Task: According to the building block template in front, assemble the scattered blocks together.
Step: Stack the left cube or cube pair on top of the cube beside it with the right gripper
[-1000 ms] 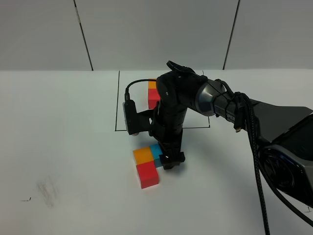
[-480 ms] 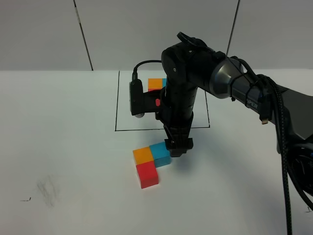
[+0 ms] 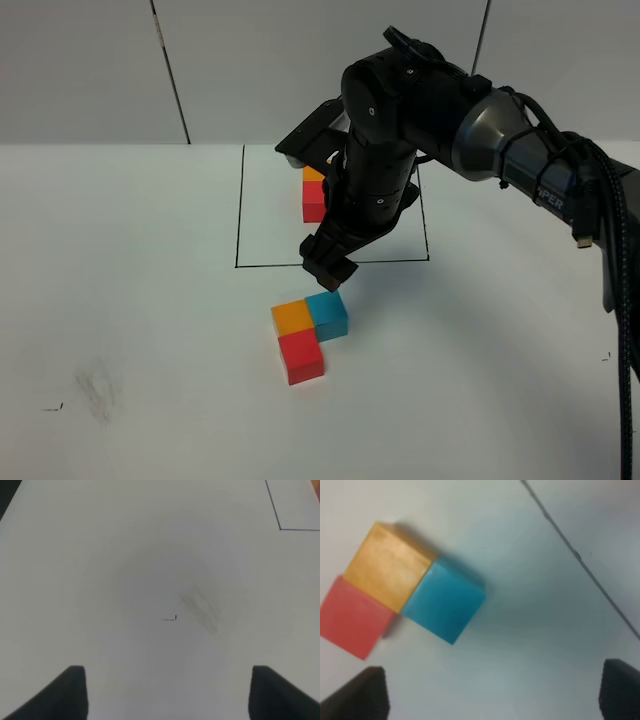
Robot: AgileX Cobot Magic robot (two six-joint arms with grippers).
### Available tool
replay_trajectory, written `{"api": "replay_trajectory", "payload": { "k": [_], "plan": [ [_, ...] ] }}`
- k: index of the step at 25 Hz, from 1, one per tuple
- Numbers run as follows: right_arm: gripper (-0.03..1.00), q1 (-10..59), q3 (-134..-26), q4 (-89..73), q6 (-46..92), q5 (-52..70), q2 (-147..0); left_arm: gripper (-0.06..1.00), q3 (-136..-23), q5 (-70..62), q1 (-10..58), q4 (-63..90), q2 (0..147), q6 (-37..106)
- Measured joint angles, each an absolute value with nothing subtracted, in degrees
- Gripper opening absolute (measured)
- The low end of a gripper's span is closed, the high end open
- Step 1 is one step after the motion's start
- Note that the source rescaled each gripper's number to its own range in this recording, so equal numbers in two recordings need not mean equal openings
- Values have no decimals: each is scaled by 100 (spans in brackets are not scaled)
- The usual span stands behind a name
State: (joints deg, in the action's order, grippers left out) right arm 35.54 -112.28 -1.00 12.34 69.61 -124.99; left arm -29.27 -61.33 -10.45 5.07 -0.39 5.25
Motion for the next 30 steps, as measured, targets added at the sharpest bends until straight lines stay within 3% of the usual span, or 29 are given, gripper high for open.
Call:
{"api": "replay_trajectory", "payload": {
  "k": [8, 18, 24, 30],
  "plan": [
    [70, 3685, -10989, -124, -595, 6958, -12257, 61, -2927, -6133, -1045, 507, -39, 525],
    [52, 4078, -9718, -115, -985, 6823, -11441, 61, -2927, -6133, -1045, 507, -39, 525],
    [50, 4413, -9568, -185, -1066, 5974, -11454, 61, -2927, -6133, -1045, 507, -39, 525],
    [50, 4419, -9562, -271, -1106, 5977, -11806, 61, -2927, -6133, -1045, 507, -39, 525]
  ]
}}
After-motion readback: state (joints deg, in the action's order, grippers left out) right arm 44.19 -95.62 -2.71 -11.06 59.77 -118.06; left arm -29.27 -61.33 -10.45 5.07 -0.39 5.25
